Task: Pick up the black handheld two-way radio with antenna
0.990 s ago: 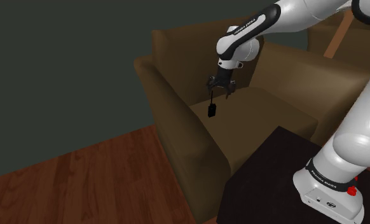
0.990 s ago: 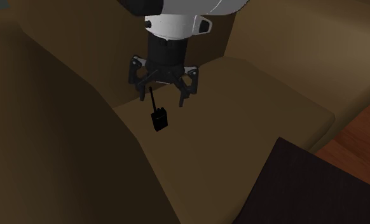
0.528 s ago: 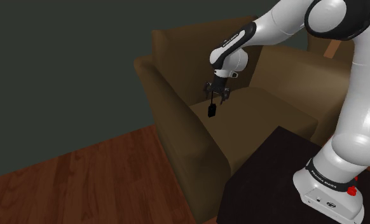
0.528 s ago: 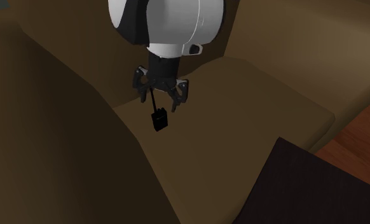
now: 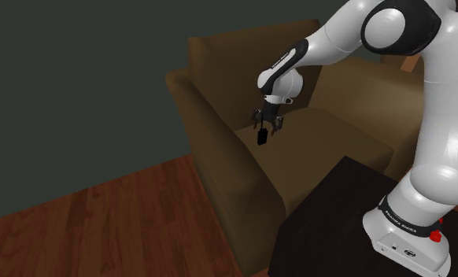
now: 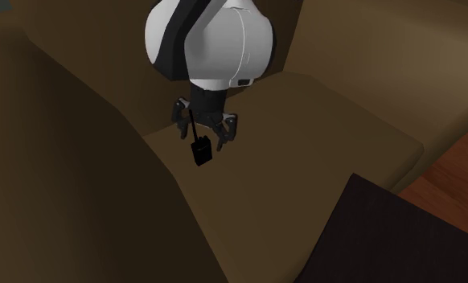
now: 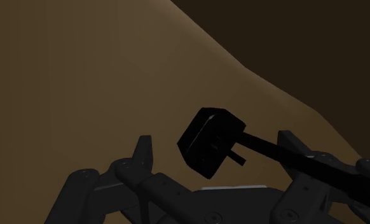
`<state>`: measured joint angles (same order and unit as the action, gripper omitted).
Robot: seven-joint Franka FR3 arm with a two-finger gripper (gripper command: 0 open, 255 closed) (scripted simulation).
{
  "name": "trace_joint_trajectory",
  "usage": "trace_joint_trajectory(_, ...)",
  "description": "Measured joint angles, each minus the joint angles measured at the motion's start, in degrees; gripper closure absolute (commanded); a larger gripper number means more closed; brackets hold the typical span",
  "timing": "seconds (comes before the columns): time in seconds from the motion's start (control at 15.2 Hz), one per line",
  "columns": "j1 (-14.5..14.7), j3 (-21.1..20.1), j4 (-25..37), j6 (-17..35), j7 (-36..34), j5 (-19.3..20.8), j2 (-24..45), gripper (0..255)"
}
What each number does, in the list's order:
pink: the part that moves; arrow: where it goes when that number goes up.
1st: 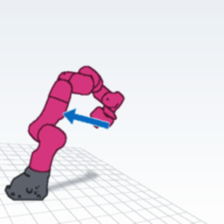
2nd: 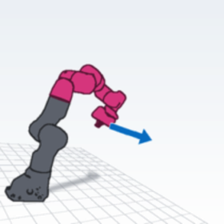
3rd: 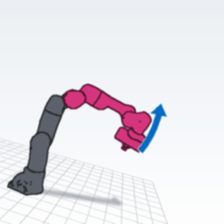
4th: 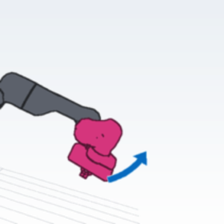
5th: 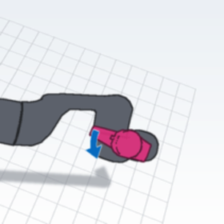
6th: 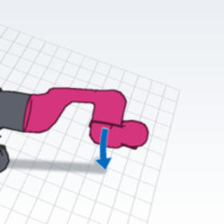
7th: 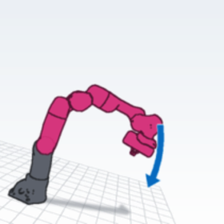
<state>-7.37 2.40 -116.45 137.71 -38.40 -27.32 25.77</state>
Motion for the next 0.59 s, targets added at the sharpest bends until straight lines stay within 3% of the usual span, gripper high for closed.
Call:
trace_joint_trajectory(0.07, -0.01, -0.04, 0.02, 0.17, 0.07, -0.08, 0.18, 255)
trace_joint_trajectory(0.59, -0.03, -0.05, -0.04, 0.37, 0.13, -0.15, 0.26, 255)
